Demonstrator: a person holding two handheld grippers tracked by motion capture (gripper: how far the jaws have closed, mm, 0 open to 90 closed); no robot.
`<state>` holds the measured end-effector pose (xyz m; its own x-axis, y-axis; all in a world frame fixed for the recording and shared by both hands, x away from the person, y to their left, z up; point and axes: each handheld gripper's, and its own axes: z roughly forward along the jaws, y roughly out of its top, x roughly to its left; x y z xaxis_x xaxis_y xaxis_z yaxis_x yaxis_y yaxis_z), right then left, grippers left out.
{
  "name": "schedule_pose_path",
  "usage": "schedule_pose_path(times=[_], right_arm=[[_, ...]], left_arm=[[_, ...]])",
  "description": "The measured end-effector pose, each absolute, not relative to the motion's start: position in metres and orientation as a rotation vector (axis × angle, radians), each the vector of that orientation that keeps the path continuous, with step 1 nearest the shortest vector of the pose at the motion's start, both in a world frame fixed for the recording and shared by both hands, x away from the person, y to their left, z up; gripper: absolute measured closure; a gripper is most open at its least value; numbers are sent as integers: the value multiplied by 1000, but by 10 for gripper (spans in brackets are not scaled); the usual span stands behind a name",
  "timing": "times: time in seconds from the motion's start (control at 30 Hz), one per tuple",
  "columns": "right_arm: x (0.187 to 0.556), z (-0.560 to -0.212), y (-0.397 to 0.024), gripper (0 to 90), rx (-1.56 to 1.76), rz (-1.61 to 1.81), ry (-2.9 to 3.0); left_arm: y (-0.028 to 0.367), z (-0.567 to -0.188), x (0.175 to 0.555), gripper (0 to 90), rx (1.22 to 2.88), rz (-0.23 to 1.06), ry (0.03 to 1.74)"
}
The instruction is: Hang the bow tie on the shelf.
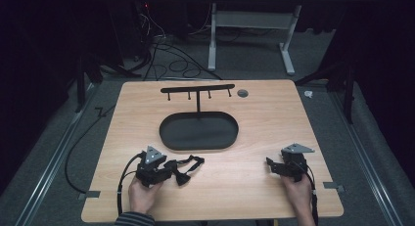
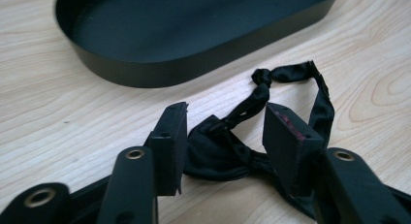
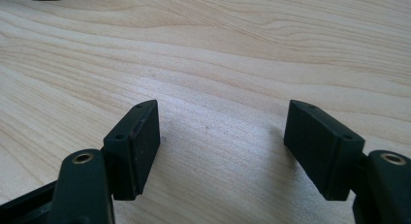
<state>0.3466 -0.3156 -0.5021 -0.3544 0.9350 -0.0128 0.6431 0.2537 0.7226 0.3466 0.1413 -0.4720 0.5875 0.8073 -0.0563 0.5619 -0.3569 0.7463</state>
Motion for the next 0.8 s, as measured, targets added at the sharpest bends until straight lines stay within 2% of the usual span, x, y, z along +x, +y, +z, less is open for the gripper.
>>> schedule_pose_path(times=[0.33, 0.5, 0.57, 0.6, 0.67, 0.8], right_arm=[[347, -502, -316, 299, 1434, 885, 2090], [347, -502, -316, 298, 1434, 886, 2090], [347, -502, -316, 298, 1434, 885, 2091], [347, -502, -316, 297, 1434, 886, 2091], [347, -502, -316, 297, 1434, 886, 2091], [347, -502, -316, 295, 1436, 887, 2092]], left_arm=[[127, -480, 357, 584, 2114, 404, 1077], [122, -485, 362, 640, 2137, 413, 1081], [121, -487, 363, 673, 2152, 408, 1080], [121, -487, 364, 728, 2157, 413, 1075], [122, -487, 364, 779, 2157, 411, 1066], [122, -488, 365, 846, 2166, 387, 1059]])
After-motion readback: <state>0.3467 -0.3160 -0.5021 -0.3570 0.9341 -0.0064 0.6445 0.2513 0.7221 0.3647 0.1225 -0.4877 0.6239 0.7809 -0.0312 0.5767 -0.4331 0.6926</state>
